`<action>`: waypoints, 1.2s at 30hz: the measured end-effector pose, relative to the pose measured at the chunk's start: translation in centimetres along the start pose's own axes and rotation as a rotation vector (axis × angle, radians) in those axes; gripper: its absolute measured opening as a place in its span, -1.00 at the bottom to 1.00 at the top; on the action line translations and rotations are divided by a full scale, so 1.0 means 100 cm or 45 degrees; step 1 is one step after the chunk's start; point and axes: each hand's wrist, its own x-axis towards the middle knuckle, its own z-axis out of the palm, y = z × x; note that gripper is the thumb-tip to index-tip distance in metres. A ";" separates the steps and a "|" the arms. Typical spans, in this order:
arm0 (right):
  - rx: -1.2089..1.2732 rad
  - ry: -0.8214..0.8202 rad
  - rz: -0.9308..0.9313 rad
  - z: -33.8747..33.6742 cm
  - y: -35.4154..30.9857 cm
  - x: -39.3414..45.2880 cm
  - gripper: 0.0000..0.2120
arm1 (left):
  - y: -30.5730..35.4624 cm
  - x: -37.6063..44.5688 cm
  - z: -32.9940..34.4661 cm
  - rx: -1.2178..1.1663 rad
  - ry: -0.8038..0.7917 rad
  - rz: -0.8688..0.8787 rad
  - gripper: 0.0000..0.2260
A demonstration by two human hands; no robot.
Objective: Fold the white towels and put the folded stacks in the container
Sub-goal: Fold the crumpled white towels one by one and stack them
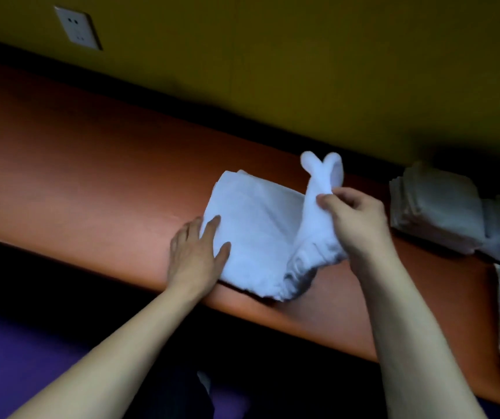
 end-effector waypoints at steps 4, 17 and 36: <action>-0.143 -0.084 -0.090 0.071 -0.029 -0.010 -0.89 | -0.021 0.000 -0.003 -0.543 0.064 0.066 -0.50; -0.144 0.072 -0.395 0.118 0.053 -0.046 -0.72 | -0.027 -0.011 -0.037 -1.015 -0.038 -0.265 -0.60; 0.097 -0.040 0.327 0.037 0.128 -0.037 -0.70 | 0.053 -0.034 -0.033 -0.859 -0.324 -0.670 -0.32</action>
